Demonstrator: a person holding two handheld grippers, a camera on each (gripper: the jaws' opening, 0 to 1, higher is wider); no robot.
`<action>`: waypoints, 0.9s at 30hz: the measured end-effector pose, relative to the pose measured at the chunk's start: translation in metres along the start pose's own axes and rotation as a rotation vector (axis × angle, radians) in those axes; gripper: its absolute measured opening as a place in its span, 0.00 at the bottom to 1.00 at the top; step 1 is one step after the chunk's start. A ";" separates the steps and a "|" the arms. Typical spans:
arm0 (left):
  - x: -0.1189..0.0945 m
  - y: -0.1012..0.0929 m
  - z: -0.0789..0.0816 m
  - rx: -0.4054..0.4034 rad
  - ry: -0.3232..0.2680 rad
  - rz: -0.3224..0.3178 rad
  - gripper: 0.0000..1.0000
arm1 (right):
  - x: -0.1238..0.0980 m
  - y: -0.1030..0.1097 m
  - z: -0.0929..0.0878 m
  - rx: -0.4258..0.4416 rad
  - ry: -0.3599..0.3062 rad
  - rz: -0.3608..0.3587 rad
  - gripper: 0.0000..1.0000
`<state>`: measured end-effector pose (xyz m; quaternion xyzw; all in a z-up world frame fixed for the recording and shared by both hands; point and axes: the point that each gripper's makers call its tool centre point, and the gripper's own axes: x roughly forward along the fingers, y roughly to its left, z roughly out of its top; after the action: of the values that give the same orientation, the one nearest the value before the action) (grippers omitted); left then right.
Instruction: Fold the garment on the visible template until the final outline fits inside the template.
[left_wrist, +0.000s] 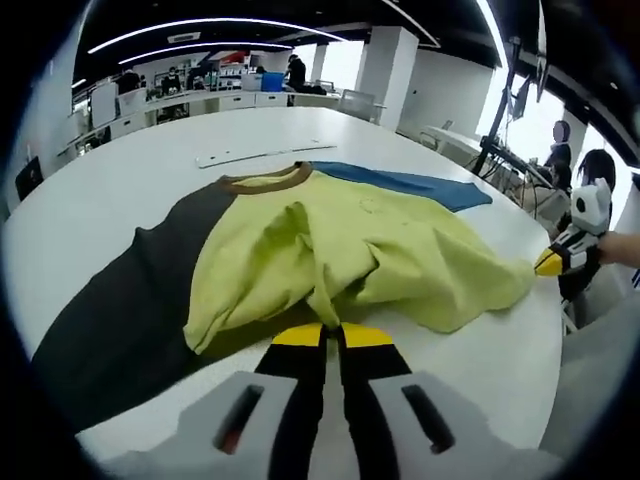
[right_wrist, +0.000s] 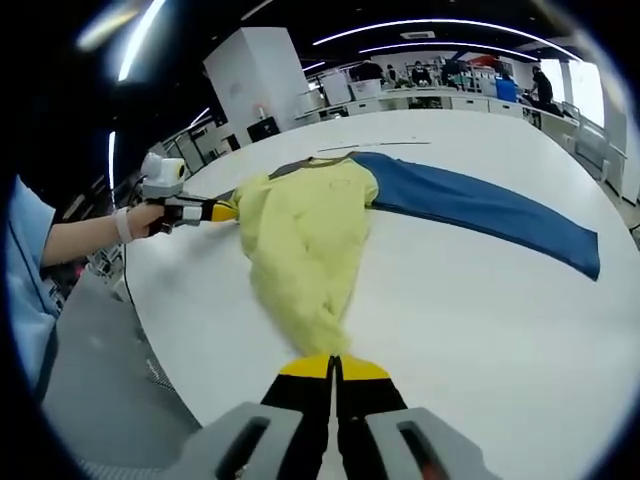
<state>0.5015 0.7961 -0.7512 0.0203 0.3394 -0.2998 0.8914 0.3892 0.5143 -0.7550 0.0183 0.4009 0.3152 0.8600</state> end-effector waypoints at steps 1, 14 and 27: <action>-0.002 0.001 -0.001 0.003 0.001 0.002 0.01 | 0.000 0.000 0.000 0.001 0.001 -0.001 0.00; -0.047 0.010 -0.030 -0.047 0.009 0.005 0.01 | -0.005 0.001 0.000 -0.023 0.007 -0.009 0.00; -0.092 0.014 -0.066 -0.110 0.051 0.019 0.01 | -0.009 0.011 -0.002 -0.040 0.017 0.002 0.00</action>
<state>0.4157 0.8711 -0.7472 -0.0176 0.3778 -0.2715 0.8850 0.3775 0.5178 -0.7476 -0.0012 0.4020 0.3241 0.8564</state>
